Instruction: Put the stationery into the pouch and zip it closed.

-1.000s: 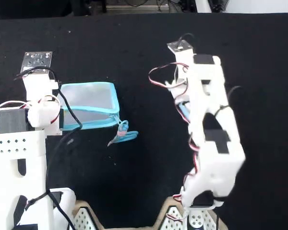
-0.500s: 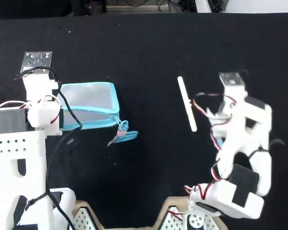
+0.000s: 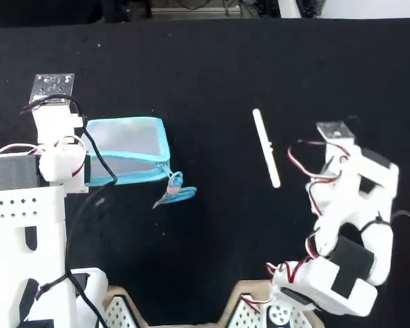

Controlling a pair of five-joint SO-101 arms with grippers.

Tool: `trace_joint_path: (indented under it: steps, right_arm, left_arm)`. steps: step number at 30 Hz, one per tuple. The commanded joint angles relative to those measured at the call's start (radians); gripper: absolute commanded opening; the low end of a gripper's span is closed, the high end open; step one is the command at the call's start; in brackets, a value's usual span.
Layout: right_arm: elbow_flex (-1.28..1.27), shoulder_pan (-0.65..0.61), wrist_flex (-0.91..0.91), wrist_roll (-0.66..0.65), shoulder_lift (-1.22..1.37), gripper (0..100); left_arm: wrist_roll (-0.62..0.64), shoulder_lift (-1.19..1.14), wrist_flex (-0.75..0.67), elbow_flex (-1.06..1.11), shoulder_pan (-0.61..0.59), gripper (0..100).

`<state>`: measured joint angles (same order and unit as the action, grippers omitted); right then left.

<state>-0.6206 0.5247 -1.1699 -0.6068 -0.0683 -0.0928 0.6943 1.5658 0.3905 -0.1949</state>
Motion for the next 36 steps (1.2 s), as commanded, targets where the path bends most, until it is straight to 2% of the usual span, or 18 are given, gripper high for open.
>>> trace_joint_path:
  steps: [1,8,12,16,20,29,34,36]
  right_arm:
    - [0.079,-0.058,0.026,-0.005,-0.042,16.2]
    - [0.019,-0.068,0.218,-0.014,-0.004,16.2]
    - [0.005,-0.052,0.275,-0.117,0.064,16.2]
    - [0.012,-0.031,0.276,-0.135,0.12,14.7]
    - [0.013,-0.002,0.276,-0.13,0.101,0.5]
    - [0.007,0.06,0.135,-0.135,-0.048,1.4]
    - [0.005,0.103,0.12,-0.137,-0.065,1.8]
    - [-0.024,0.106,0.107,-0.137,-0.065,6.0]
  left_arm:
    - [0.005,-0.003,0.006,0.008,-0.005,3]
    - [0.005,-0.003,0.006,0.008,-0.005,3]
    - [0.006,-0.003,0.006,0.008,-0.005,3]
    - [0.006,-0.003,0.006,0.008,-0.005,3]
    - [0.006,-0.003,0.006,0.008,-0.005,3]
    - [0.006,-0.003,0.005,0.008,-0.005,3]
    - [0.005,-0.003,0.006,0.008,-0.005,3]
    - [0.005,-0.003,0.006,0.008,-0.005,3]
